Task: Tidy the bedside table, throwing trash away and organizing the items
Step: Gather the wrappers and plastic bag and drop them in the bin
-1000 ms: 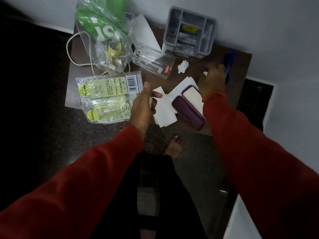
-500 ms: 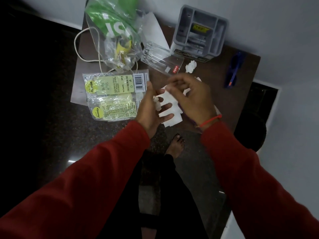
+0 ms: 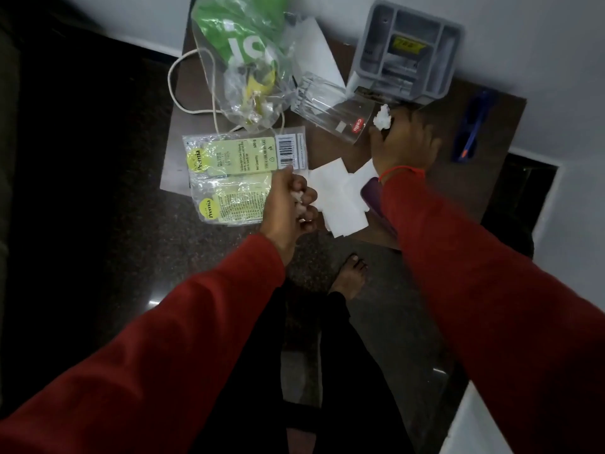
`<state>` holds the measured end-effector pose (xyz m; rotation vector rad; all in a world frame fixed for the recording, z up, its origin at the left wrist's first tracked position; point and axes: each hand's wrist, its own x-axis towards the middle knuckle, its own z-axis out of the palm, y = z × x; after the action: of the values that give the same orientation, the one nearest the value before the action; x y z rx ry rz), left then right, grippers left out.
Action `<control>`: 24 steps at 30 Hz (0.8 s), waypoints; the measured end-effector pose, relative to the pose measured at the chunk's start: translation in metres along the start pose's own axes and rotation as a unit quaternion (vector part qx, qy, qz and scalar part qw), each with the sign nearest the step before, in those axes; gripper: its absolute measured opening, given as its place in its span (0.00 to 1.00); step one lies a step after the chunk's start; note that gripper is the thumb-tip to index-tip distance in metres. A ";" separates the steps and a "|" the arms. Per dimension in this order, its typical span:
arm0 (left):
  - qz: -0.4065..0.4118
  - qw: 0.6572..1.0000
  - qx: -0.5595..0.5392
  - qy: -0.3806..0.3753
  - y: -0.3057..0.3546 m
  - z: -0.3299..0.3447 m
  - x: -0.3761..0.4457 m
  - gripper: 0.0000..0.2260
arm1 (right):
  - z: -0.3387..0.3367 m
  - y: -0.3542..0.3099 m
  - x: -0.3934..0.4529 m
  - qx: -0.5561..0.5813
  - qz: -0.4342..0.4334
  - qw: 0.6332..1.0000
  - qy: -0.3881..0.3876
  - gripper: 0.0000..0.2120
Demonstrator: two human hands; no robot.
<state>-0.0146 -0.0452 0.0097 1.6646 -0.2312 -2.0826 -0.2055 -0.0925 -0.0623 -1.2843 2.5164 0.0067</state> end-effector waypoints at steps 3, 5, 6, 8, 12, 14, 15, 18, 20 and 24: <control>0.014 0.999 -0.033 -0.014 -0.004 -0.009 -0.003 0.10 | -0.003 -0.004 0.001 0.020 0.001 1.000 0.010 0.14; 0.029 0.999 -0.016 0.004 -0.003 -0.013 -0.002 0.09 | -0.010 -0.005 -0.006 0.068 0.027 0.997 0.029 0.13; 0.040 0.999 0.001 0.016 -0.002 -0.014 -0.003 0.10 | -0.013 -0.006 -0.013 0.108 0.040 0.992 0.042 0.13; 0.059 0.998 0.015 0.032 0.001 -0.017 -0.002 0.11 | -0.019 -0.008 -0.031 0.224 0.021 0.972 0.073 0.12; 0.042 0.997 0.004 0.066 0.010 -0.023 -0.004 0.15 | -0.029 -0.036 -0.086 0.332 -0.107 0.937 0.025 0.07; 0.014 0.999 -0.009 0.046 0.014 -0.024 -0.006 0.20 | -0.030 -0.057 -0.114 0.306 -0.193 0.932 -0.020 0.07; 0.006 0.999 -0.013 0.042 0.015 -0.027 -0.006 0.23 | -0.027 -0.067 -0.126 0.275 -0.234 0.932 -0.042 0.08; 0.029 0.994 -0.039 0.100 0.017 -0.045 -0.001 0.26 | -0.018 -0.086 -0.143 0.184 -0.309 0.925 -0.121 0.13; 0.059 0.985 -0.048 0.153 0.020 -0.060 0.006 0.21 | -0.016 -0.089 -0.140 0.198 -0.316 0.918 -0.138 0.15; 0.052 0.983 -0.114 0.136 0.031 -0.079 0.007 0.19 | -0.007 -0.093 -0.121 0.259 -0.285 0.914 -0.125 0.16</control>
<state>0.0676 -0.0634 -0.0045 1.7320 0.0090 -1.7115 -0.0673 -0.0538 -0.0088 -1.5899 1.6864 -0.5507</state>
